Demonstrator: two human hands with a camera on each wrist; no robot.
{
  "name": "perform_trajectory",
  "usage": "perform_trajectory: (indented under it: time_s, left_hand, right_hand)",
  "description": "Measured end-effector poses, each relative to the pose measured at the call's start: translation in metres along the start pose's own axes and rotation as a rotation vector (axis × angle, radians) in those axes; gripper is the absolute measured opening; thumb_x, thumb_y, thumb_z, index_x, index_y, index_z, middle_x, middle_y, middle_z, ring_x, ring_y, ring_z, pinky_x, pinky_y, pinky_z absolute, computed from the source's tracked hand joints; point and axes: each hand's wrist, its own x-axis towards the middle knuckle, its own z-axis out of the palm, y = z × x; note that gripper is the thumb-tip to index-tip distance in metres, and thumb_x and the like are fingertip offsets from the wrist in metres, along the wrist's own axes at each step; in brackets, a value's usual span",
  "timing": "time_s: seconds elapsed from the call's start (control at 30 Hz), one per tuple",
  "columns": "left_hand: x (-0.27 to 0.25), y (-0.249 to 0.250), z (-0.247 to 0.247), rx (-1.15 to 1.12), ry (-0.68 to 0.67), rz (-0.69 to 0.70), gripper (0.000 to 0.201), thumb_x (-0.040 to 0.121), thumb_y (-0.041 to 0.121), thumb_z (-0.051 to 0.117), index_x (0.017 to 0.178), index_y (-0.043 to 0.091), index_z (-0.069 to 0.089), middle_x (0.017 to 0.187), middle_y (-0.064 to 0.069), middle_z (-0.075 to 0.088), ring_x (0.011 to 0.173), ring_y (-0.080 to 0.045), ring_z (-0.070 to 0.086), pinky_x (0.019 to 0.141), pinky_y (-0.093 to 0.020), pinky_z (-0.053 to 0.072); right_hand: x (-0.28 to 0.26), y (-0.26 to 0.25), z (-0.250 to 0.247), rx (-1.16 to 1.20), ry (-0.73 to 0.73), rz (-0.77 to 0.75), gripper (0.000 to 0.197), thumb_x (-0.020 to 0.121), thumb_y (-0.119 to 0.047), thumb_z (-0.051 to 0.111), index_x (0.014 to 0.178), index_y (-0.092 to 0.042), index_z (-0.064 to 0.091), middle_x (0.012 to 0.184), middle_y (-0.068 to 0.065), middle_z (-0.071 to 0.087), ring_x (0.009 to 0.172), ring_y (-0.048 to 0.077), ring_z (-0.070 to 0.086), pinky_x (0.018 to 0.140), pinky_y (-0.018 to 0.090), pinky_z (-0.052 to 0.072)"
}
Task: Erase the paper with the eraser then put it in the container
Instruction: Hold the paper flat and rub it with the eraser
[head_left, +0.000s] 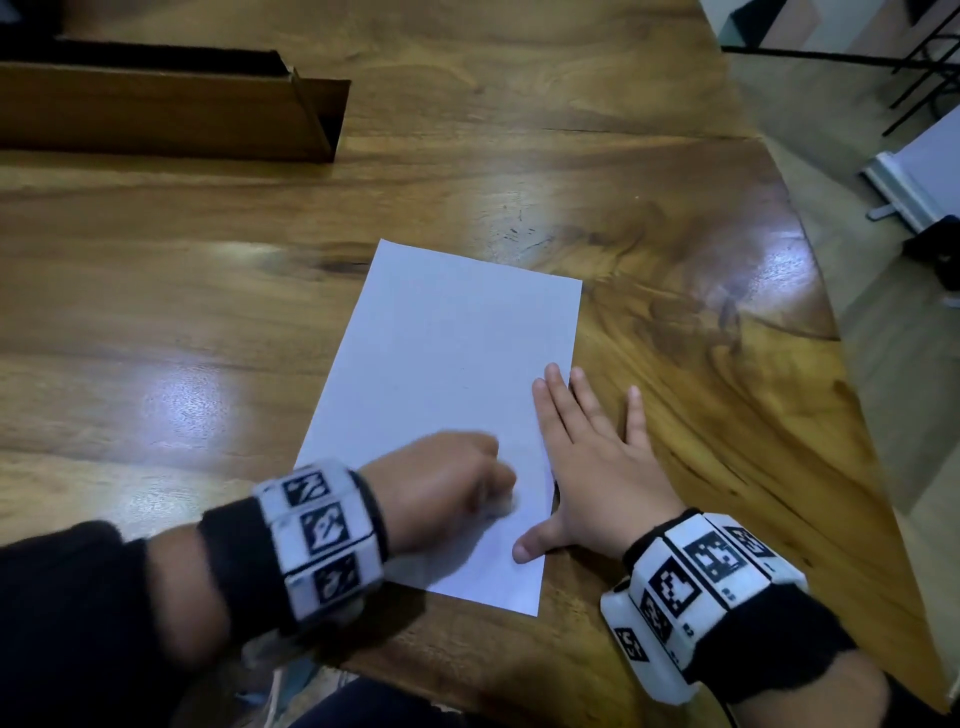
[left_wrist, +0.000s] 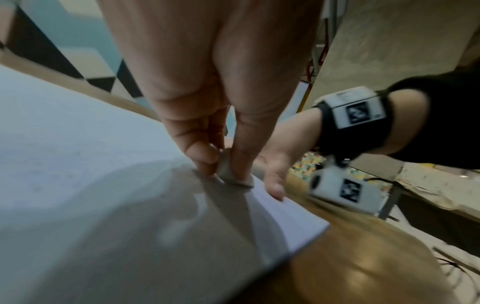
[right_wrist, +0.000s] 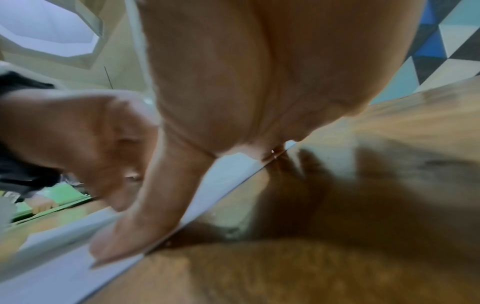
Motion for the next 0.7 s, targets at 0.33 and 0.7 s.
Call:
perform_trajectory:
  time_s: [0.33,0.7]
  left_hand:
    - [0.019,-0.01,0.0,0.058,0.089,0.028,0.017,0.086,0.023,0.054,0.082,0.011,0.066,0.079,-0.001,0.046,0.079,-0.026,0.054,0.068,-0.028,0.038]
    - [0.055,-0.006,-0.017,0.117,0.118,-0.045,0.016,0.084,0.014,0.05,0.095,0.009,0.061,0.084,-0.006,0.046,0.083,-0.026,0.051,0.074,-0.035,0.04]
  right_hand:
    - [0.0,0.0,0.0,0.017,-0.014,0.01,0.15,0.052,-0.078,0.068,0.141,-0.016,-0.036,0.143,-0.006,-0.046,0.133,0.019,-0.043,0.108,0.058,-0.024]
    - [-0.001,0.001,0.001,0.032,-0.018,0.012,0.149,0.051,-0.078,0.069,0.133,-0.019,-0.041,0.14,-0.008,-0.048,0.134,0.021,-0.043,0.108,0.059,-0.023]
